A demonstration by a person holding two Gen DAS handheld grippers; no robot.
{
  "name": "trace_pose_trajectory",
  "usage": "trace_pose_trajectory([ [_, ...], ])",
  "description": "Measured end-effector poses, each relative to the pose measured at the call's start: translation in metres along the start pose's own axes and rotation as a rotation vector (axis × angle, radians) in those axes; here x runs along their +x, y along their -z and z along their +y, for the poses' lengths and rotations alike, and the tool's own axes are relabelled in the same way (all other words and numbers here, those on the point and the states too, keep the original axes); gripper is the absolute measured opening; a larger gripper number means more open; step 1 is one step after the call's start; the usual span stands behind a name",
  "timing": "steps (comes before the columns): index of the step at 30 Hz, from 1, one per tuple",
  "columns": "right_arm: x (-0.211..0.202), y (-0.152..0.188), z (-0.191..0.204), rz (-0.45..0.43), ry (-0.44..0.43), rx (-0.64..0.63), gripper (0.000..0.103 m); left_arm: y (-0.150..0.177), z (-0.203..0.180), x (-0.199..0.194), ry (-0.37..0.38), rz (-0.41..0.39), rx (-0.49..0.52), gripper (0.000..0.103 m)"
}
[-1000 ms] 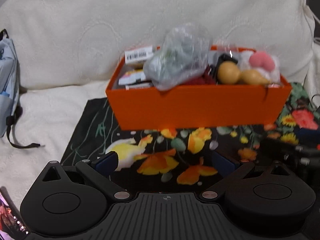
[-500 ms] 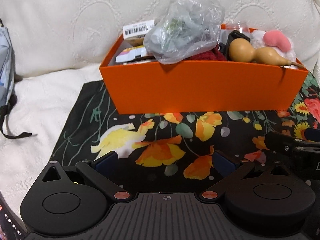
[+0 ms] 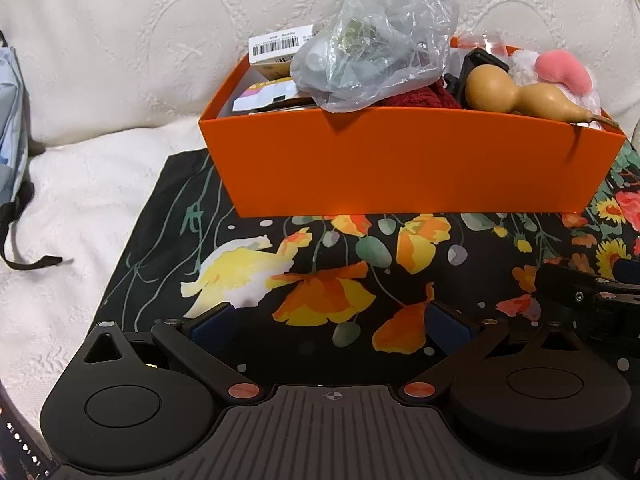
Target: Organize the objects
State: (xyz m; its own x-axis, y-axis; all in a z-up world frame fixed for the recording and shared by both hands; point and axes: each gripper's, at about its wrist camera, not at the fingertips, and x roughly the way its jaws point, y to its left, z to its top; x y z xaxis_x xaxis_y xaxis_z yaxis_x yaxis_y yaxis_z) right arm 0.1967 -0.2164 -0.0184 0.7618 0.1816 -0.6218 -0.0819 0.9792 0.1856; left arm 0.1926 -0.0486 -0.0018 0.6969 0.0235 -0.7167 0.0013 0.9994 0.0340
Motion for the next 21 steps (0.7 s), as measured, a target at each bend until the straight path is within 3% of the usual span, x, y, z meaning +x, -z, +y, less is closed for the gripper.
trace_pose_trajectory([
  [21, 0.0041, 0.0017, -0.0007, 0.022, 0.002, 0.015, 0.103, 0.0001, 0.0042, 0.0052, 0.022, 0.021, -0.024, 0.103],
])
